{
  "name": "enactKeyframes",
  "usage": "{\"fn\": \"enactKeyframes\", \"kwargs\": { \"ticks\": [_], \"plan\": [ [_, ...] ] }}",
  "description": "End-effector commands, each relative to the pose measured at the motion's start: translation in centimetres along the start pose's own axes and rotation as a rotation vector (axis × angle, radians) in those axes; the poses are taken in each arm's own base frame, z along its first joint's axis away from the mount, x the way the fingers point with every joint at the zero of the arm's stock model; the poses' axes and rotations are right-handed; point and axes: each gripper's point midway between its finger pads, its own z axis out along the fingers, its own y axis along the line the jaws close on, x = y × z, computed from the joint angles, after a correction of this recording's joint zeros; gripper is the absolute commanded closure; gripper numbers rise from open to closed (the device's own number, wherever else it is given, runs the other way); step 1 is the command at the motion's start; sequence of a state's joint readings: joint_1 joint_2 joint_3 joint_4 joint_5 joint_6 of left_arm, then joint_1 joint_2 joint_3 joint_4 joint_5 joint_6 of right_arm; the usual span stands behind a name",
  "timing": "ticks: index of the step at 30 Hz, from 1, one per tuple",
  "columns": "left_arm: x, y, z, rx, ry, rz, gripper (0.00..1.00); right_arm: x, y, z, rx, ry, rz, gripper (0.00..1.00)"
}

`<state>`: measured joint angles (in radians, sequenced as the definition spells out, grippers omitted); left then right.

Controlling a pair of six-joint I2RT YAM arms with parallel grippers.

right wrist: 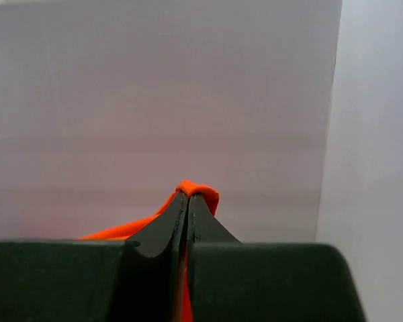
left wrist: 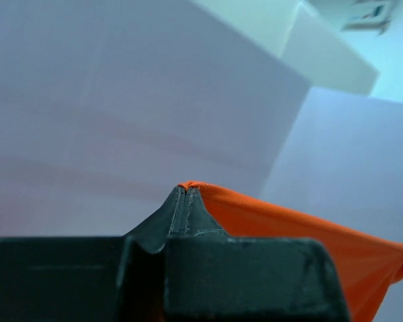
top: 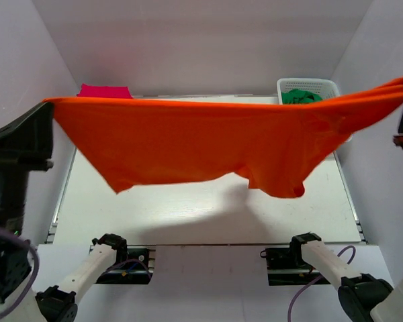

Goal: Fold and stack the t-shirts
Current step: Flatten out the tshirt

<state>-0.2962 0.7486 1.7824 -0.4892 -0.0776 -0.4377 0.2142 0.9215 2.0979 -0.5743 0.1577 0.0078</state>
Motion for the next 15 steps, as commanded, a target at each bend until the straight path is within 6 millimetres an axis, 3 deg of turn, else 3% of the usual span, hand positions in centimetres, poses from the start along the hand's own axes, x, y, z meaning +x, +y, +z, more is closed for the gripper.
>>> {"fn": "enactKeyframes", "kwargs": {
  "ticks": [1, 4, 8, 11, 12, 14, 15],
  "plan": [
    [-1.8, -1.6, -1.5, 0.055, -0.004, 0.023, 1.00, -5.3, 0.6, -2.6, -0.055, -0.153, -0.050, 1.00],
    [-2.6, -2.1, -2.3, 0.070, -0.015, 0.013, 1.00, -7.6, 0.7, -4.4, -0.067, -0.229, -0.051, 1.00],
    [-3.0, -2.5, -3.3, 0.084, -0.022, 0.013, 1.00, -7.8, 0.8, -4.7, -0.072, -0.246, -0.050, 1.00],
    [-2.2, -2.1, -2.9, 0.075, -0.002, 0.003, 1.00, -6.7, 0.7, -3.8, -0.063, -0.220, -0.052, 1.00],
    [-0.9, -1.6, -2.5, 0.061, 0.028, -0.006, 1.00, -4.9, 0.8, -2.6, -0.063, -0.185, -0.051, 1.00],
    [0.9, -0.5, -1.4, 0.024, 0.062, -0.017, 1.00, -3.4, 1.1, -1.8, -0.078, -0.154, -0.044, 1.00],
    [3.3, 0.7, -0.8, -0.013, 0.112, -0.022, 1.00, -0.6, 1.2, -0.3, -0.078, -0.099, -0.043, 1.00]
  ]
}}
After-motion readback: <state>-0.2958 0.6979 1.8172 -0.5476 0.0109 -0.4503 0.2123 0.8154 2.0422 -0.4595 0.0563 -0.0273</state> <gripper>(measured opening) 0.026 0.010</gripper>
